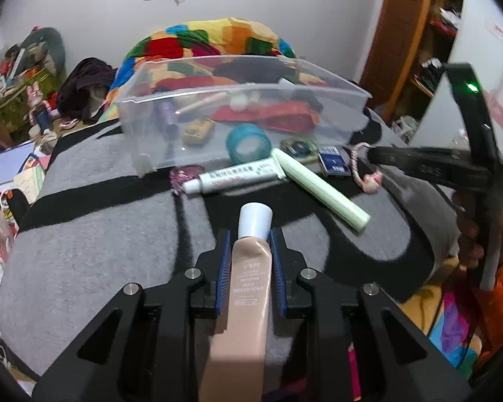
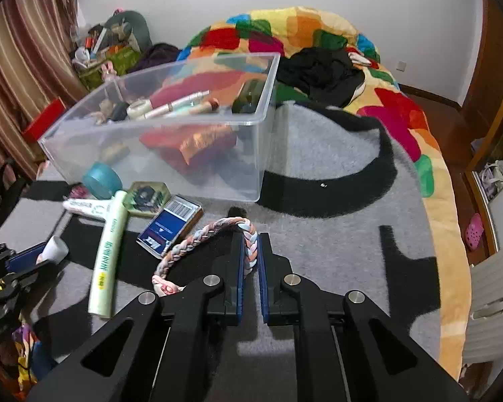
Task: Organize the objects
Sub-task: 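Grasp the braided bracelet with the right gripper while the left grasps the beige foundation tube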
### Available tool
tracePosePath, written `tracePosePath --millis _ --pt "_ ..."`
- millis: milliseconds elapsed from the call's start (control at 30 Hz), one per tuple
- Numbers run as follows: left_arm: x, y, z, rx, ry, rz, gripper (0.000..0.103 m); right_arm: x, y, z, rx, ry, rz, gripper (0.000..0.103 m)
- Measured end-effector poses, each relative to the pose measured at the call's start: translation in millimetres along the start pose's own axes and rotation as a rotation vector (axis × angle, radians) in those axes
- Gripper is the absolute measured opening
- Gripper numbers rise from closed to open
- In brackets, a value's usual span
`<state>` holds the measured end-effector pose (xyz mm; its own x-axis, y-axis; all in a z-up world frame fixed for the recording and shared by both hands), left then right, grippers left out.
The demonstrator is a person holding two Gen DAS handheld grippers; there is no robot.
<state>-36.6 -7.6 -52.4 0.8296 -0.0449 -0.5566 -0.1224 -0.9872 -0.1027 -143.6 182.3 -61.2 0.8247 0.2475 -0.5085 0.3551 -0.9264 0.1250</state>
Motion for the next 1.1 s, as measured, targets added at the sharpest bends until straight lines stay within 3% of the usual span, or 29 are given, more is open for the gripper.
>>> tracePosePath --millis 200,667,800,867,900,933,1100 --pt "-11.8 14.7 -13.0 0.002 -0.044 -0.079 0.021 -5.8 9.3 -31.6 -0.013 -0.096 -0.015 0.006" --pt "-38.0 18.2 -59.4 -0.020 -0.190 -0.097 0.020 -17.8 36.0 -82.9 -0.053 -0.249 -0.065 0.006" --pt "-43.4 18.1 -63.5 -0.024 -0.206 -0.097 0.020 -15.2 33.4 -72.2 -0.068 -0.196 -0.073 0.008" --pt "-47.2 18.5 -65.4 -0.023 -0.215 -0.098 0.020 -13.1 30.6 -57.7 -0.051 -0.139 -0.078 0.023" --pt "-48.6 18.5 -66.2 -0.022 -0.221 -0.100 0.020 -11.9 28.4 -53.4 -0.048 -0.127 -0.075 0.038" --pt "-51.3 19.2 -67.3 -0.023 -0.228 -0.103 0.020 -11.6 25.7 -46.7 -0.045 -0.114 -0.066 0.044" --pt "-65.6 22.7 -76.9 -0.020 -0.271 -0.118 0.019 -19.8 10.0 -14.0 -0.065 -0.038 0.010 0.044"
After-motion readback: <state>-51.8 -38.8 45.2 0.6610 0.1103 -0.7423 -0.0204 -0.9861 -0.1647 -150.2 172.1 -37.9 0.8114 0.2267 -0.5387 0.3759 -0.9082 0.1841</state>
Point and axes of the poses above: each gripper's, at about its wrist camera, not at the fingertips, and z roughly the way its jaws point, y to its left, x to its underside, the point moved 1 cm from there along z, roughly the way its jaws point, and after that the axes turned 6 degrees about y, right-handed, at the moved point
